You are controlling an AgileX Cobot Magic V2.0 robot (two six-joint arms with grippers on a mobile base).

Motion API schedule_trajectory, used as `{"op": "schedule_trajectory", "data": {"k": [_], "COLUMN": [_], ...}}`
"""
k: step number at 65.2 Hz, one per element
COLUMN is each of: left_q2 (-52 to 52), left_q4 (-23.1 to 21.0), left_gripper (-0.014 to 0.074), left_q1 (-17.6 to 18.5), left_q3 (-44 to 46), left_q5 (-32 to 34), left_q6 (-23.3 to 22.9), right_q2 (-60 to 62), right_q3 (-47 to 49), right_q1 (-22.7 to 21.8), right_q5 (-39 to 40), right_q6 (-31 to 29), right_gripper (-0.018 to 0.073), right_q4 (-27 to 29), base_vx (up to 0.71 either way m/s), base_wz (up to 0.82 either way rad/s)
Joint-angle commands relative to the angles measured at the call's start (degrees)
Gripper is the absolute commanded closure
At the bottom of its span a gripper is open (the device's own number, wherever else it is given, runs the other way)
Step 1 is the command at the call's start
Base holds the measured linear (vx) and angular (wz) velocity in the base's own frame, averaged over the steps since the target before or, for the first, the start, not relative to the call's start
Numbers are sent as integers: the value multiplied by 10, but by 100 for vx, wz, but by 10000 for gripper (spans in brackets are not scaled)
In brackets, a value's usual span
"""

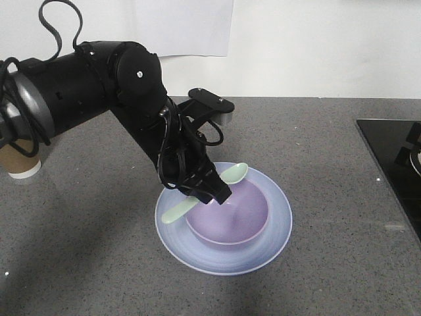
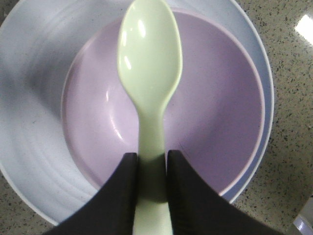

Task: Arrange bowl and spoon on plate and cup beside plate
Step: 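Swing the left gripper over the bowl and lower the pale green spoon into it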

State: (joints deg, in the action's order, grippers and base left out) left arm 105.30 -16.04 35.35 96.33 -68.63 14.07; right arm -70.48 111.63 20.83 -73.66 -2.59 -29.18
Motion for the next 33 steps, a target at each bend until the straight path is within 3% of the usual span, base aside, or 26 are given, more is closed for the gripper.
{"op": "schedule_trajectory", "data": {"k": [1,33], "left_q2": [-29,-29], "left_q4": [-12,-12], "left_gripper": [532,194], "left_q1": [2,2], "left_q3": [15,15], "left_q5": [14,29], "left_q6": [3,1], "right_q2": [7,7], "right_q3": [13,13], "right_q1": [0,0], "right_q5": [18,18], "right_q6": [-3,-2], "right_gripper": [568,568], "right_q4": [-18,-18], "base_vx": [0,0], "base_wz": [0,0]}}
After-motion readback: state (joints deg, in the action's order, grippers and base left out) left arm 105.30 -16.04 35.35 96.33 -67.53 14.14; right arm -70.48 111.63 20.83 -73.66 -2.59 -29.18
